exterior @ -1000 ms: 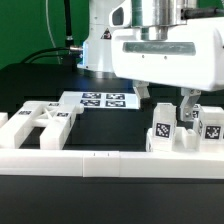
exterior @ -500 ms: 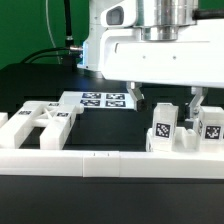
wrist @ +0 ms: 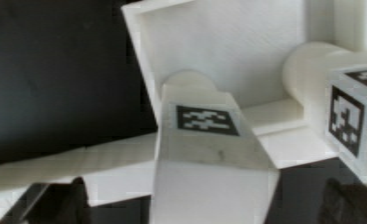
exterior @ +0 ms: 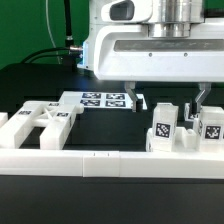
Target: Assemble chair
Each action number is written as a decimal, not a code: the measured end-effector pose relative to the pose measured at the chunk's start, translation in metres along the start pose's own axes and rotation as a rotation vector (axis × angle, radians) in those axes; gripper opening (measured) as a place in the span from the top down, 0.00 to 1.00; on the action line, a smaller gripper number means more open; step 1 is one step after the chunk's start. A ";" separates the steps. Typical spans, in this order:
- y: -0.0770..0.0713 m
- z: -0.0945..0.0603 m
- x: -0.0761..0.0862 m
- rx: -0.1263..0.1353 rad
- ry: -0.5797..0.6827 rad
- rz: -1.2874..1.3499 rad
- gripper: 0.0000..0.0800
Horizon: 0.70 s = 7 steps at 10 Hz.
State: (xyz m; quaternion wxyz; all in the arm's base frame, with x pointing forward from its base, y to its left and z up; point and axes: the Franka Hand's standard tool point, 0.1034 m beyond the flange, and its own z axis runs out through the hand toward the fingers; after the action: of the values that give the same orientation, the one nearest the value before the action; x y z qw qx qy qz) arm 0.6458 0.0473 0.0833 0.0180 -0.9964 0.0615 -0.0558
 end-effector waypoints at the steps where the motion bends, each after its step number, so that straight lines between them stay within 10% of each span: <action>1: 0.002 0.001 0.000 -0.006 -0.001 -0.068 0.19; 7: -0.004 -0.001 0.001 -0.042 -0.006 -0.482 0.19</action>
Offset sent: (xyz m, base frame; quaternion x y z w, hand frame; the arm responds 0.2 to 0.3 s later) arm 0.0033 0.0218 0.0007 0.0123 0.0048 -0.1901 0.9817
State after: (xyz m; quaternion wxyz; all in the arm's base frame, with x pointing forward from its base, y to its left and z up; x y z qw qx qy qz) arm 0.6467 0.0515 0.0842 -0.0164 -0.9826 -0.1768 -0.0544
